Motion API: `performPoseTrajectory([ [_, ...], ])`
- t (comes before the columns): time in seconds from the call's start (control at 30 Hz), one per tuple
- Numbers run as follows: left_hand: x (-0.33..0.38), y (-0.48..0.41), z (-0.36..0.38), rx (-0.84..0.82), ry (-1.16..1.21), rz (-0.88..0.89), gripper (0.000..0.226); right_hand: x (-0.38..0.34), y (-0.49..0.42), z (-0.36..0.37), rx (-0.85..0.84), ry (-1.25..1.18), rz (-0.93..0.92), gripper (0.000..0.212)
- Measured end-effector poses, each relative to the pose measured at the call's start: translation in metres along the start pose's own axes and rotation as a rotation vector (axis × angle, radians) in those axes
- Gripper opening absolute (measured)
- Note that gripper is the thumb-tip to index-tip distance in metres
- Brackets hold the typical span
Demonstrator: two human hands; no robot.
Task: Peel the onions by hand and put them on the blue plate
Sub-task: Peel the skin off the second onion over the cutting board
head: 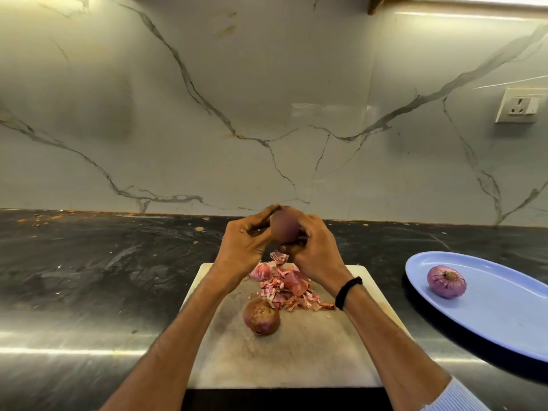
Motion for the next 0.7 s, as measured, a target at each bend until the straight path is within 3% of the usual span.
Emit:
performPoseTrajectory([
  [0.3,0.001,-0.001,-0.009,0.079,0.073,-0.012,0.044,-0.008,0.000,0.000,-0.008,-0.169,0.004,0.066],
  [0.47,-0.006,-0.002,-0.009,0.085,0.105,-0.083,0.036,-0.011,0.002,-0.001,0.010,-0.136,-0.035,0.066],
  [0.7,0.004,-0.004,-0.007,0.046,-0.202,0.061,0.036,-0.014,0.003,-0.001,0.043,-0.093,-0.081,0.064],
])
Point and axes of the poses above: each hand's wrist, its own y-axis away from the middle knuckle, its own z-axis out of the palm, x = y × z, the point moved 9 cm from there along -y, towards the middle knuckle, and after that the axes turned 6 degrees about y, right-handed, at the moved point
